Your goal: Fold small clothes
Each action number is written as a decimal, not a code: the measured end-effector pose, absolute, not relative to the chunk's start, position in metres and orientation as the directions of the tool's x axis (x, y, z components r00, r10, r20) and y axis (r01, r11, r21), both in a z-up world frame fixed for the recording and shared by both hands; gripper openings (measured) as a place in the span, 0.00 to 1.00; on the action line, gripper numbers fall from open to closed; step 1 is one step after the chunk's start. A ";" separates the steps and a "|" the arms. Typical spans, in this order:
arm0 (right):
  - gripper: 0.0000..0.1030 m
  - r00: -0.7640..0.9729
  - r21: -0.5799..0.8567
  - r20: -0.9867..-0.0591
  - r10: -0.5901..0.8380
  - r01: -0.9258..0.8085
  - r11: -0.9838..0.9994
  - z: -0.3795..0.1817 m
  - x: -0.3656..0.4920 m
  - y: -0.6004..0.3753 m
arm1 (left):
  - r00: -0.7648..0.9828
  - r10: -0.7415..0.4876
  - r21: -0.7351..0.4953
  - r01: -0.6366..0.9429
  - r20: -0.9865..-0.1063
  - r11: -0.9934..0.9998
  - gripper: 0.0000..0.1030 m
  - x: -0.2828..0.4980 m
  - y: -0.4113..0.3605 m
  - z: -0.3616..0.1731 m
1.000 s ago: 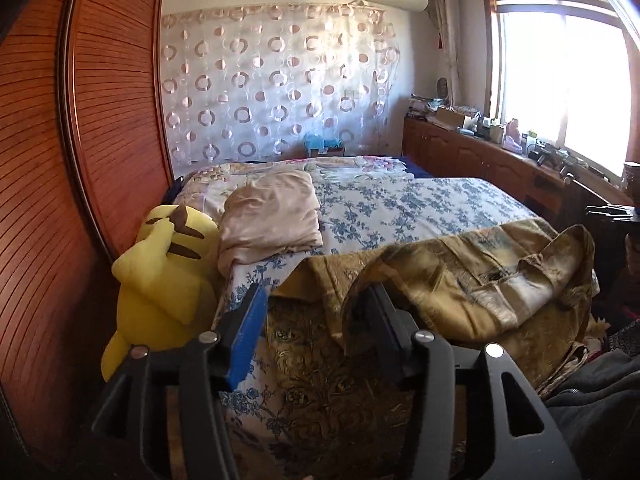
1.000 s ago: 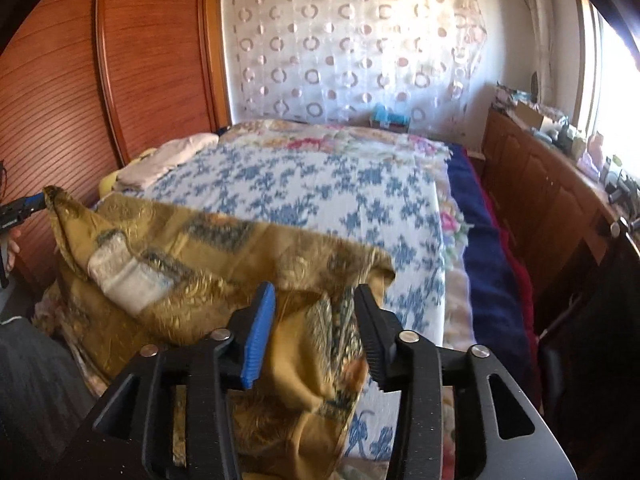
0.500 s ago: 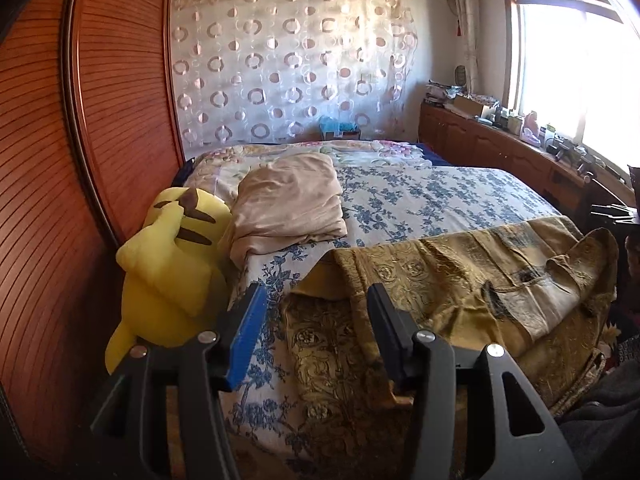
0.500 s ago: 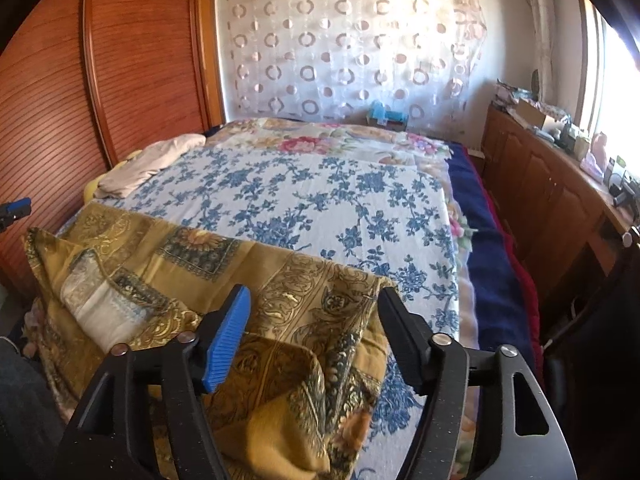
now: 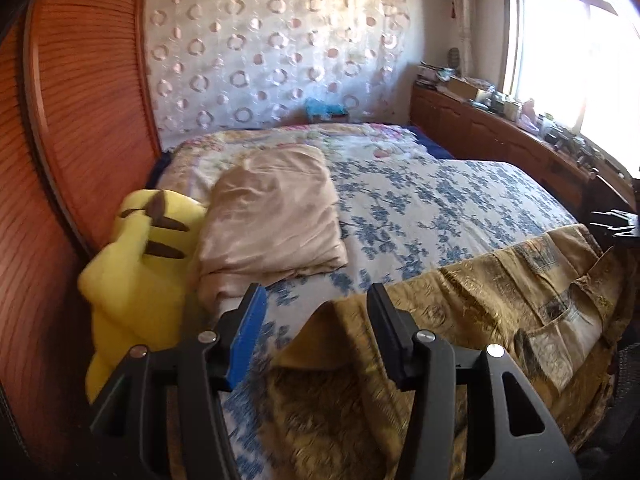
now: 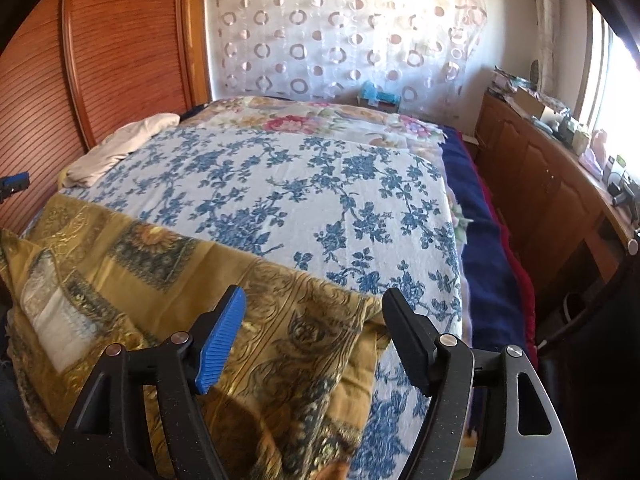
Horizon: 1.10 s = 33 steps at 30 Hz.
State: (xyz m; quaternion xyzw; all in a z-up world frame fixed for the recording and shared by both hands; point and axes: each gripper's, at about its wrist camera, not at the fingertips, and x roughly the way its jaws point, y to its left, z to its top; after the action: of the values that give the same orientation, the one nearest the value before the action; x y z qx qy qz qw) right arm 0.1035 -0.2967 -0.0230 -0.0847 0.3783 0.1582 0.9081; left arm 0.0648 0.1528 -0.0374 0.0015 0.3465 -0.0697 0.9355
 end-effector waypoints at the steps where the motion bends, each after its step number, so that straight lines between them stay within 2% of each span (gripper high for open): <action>1: 0.71 0.659 -0.029 -0.718 0.224 -0.351 0.936 -0.025 0.107 -0.297 | 0.739 -0.140 -0.052 0.141 -0.659 0.989 0.50 0.071 0.150 -0.040; 7: 0.71 0.627 -0.018 -0.746 0.224 -0.355 0.935 -0.039 0.123 -0.298 | 0.666 -0.119 -0.005 0.171 -0.737 0.985 0.50 0.099 0.142 -0.068; 11: 0.71 0.615 -0.018 -0.758 0.217 -0.352 0.936 -0.045 0.129 -0.299 | 0.628 -0.135 -0.029 0.176 -0.766 0.984 0.50 0.102 0.143 -0.081; 24: 0.71 0.565 0.028 -0.796 0.216 -0.323 0.946 -0.066 0.136 -0.315 | 0.605 -0.177 -0.088 0.174 -0.776 0.981 0.50 0.102 0.149 -0.091; 29: 0.71 0.566 0.024 -0.798 0.209 -0.317 0.948 -0.067 0.139 -0.315 | 0.596 -0.259 -0.168 0.205 -0.760 0.964 0.50 0.099 0.151 -0.089; 33: 0.71 0.571 0.021 -0.795 0.206 -0.314 0.949 -0.068 0.140 -0.316 | 0.582 -0.257 -0.162 0.212 -0.771 0.964 0.50 0.100 0.147 -0.093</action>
State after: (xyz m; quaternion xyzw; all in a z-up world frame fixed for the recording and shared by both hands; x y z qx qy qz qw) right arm 0.1401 -0.3156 -0.0679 -0.0611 0.4394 0.1471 0.8840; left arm 0.1005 0.1468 -0.0926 -0.0260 0.4375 -0.1318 0.8891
